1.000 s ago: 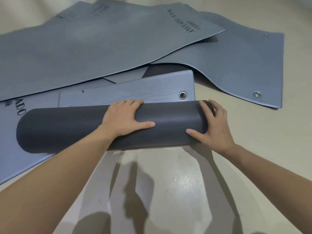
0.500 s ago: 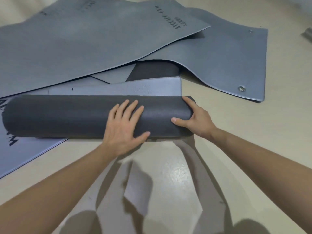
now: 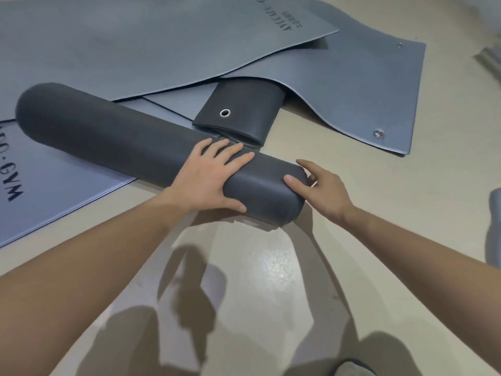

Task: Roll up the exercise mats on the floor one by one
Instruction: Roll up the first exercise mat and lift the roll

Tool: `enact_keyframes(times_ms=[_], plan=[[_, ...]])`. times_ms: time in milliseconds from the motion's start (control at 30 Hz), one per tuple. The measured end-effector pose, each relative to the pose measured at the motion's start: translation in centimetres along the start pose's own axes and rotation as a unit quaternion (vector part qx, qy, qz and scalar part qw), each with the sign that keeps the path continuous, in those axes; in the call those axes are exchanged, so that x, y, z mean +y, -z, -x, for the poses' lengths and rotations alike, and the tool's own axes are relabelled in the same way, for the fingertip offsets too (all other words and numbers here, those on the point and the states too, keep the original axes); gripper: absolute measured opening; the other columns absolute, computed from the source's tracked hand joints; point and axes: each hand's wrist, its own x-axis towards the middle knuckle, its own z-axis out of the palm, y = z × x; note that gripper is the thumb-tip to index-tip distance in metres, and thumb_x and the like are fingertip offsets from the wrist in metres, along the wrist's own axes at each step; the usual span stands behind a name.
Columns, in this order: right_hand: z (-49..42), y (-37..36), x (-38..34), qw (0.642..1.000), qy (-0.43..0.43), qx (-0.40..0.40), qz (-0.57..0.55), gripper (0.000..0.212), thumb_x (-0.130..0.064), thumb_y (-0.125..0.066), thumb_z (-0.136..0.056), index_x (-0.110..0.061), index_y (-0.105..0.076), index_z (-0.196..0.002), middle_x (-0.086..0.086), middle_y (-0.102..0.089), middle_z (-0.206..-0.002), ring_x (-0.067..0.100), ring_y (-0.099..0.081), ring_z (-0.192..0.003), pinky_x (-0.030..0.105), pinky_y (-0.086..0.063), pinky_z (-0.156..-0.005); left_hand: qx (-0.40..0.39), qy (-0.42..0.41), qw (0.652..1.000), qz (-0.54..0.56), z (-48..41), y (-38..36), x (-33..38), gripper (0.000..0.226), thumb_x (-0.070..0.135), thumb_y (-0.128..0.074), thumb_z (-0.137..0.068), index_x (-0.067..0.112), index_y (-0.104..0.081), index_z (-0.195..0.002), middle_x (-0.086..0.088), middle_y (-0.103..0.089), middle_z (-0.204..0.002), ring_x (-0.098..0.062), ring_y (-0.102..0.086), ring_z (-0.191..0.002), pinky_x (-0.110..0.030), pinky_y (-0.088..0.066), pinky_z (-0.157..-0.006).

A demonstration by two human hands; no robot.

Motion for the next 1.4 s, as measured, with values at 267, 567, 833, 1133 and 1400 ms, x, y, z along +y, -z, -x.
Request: enact_keyframes(times_ms=[267,567,833,1133,1400], plan=[[1.9,-3.0,0.0,0.993,0.045,0.064,-0.093,0.091,-0.043,-0.08,-0.085,-0.04,-0.028,-0.16,-0.016,-0.053,-0.129,0.016,-0.058,-0.12,0.032,-0.049,-0.102,0.038,0.148,0.984,0.092,-2.8,1.6,1.2,0.098,0.089,-0.05,-0.072,0.037,-0.04,-0.154,0.0,-0.042,-0.16,-0.029,-0.032,-0.148,-0.053,-0.016,-0.124],[0.9,-1.5,-2.5,0.979,-0.019,-0.012,-0.202,0.044,-0.037,-0.088,-0.078,-0.044,-0.063,-0.114,-0.019,-0.067,-0.109,0.022,-0.07,-0.102,0.044,-0.065,-0.075,0.119,0.245,0.945,0.183,3.9,-2.6,9.3,0.117,0.075,-0.069,-0.074,0.019,-0.018,-0.163,-0.016,-0.01,-0.171,-0.044,-0.01,-0.155,-0.059,-0.034,-0.117],[3.0,-1.8,-2.9,0.9,-0.189,-0.148,-0.365,0.042,-0.031,-0.08,-0.089,-0.009,-0.068,-0.123,0.015,-0.076,-0.108,0.03,-0.076,-0.084,0.041,-0.065,-0.071,0.07,0.236,0.945,0.216,5.4,-1.4,11.1,0.136,0.091,-0.061,-0.059,0.025,-0.008,-0.165,-0.015,0.007,-0.172,-0.044,0.011,-0.156,-0.069,-0.007,-0.123],[0.3,1.3,3.6,0.977,0.157,-0.119,0.076,0.086,-0.045,-0.09,-0.073,-0.043,-0.05,-0.149,-0.002,-0.053,-0.122,0.015,-0.06,-0.106,0.03,-0.053,-0.095,0.087,0.188,0.955,0.212,3.2,-0.3,10.0,0.12,0.088,-0.066,-0.059,0.028,-0.035,-0.158,-0.009,-0.017,-0.171,-0.036,-0.011,-0.157,-0.063,-0.026,-0.121],[-2.9,0.5,4.2,0.911,0.316,-0.128,0.232,0.104,-0.077,-0.068,-0.077,-0.034,-0.028,-0.162,0.006,-0.053,-0.147,0.029,-0.05,-0.128,0.041,-0.039,-0.113,0.108,0.289,0.871,0.382,6.3,-3.8,14.1,0.137,0.075,-0.084,-0.056,0.033,-0.011,-0.164,-0.012,0.012,-0.171,-0.045,-0.009,-0.154,-0.065,-0.032,-0.115]])
